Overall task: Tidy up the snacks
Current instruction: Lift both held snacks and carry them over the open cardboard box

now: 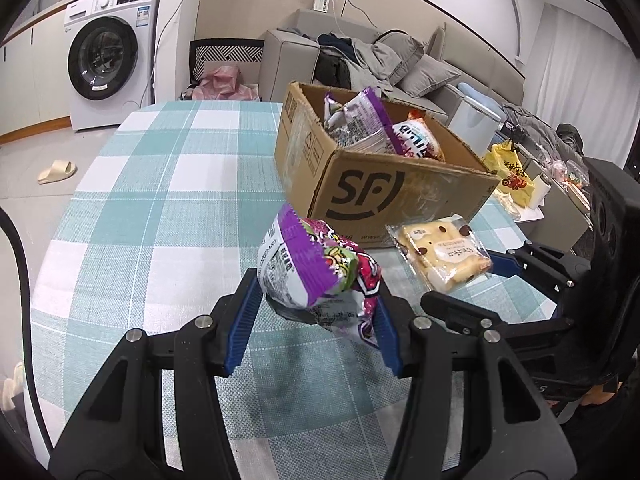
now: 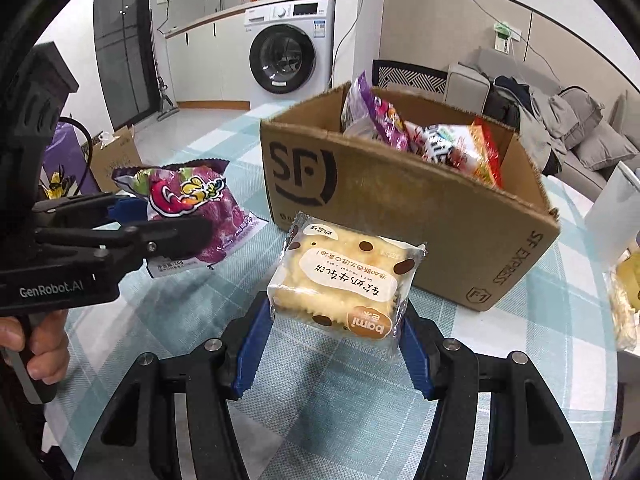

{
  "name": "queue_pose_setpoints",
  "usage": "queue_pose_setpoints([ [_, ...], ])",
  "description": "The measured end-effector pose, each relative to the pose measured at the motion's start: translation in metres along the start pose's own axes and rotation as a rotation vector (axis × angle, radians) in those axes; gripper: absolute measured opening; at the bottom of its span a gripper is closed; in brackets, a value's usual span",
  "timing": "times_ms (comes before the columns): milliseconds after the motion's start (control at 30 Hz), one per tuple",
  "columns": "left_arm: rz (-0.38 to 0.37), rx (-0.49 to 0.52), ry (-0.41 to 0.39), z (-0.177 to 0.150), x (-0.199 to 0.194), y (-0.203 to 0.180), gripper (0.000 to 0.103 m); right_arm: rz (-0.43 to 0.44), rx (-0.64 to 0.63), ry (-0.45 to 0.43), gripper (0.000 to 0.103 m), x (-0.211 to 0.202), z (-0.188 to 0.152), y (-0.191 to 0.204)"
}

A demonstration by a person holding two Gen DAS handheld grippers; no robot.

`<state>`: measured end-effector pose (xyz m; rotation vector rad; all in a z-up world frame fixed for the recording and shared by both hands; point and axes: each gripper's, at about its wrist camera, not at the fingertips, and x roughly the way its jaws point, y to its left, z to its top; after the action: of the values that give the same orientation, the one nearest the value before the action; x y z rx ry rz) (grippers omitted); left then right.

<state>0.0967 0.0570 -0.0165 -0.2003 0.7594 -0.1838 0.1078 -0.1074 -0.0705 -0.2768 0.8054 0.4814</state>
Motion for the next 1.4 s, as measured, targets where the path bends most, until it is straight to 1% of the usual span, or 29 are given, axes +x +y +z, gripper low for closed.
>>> queue_pose_setpoints([
  [333,-0.004,0.028,-0.038,0.007,-0.019,-0.012,0.05,-0.006,0.025,-0.071,0.061,-0.037,0.011,-0.007],
  [567,0.001,0.042,-0.068,0.014,-0.033,-0.018,0.05,-0.015,0.045,-0.109,0.061,-0.055,0.022,-0.021],
  [767,-0.003,0.049,-0.097,0.023,-0.042,-0.026,0.05,-0.022,0.058,-0.137,0.061,-0.068,0.027,-0.025],
  [1100,-0.011,0.073,-0.13,0.042,-0.043,-0.04,0.05,-0.032,0.079,-0.175,0.061,-0.084,0.036,-0.035],
  [1400,-0.01,0.1,-0.151,0.066,-0.037,-0.053,0.05,-0.019,0.12,-0.202,0.061,-0.095,0.051,-0.049],
])
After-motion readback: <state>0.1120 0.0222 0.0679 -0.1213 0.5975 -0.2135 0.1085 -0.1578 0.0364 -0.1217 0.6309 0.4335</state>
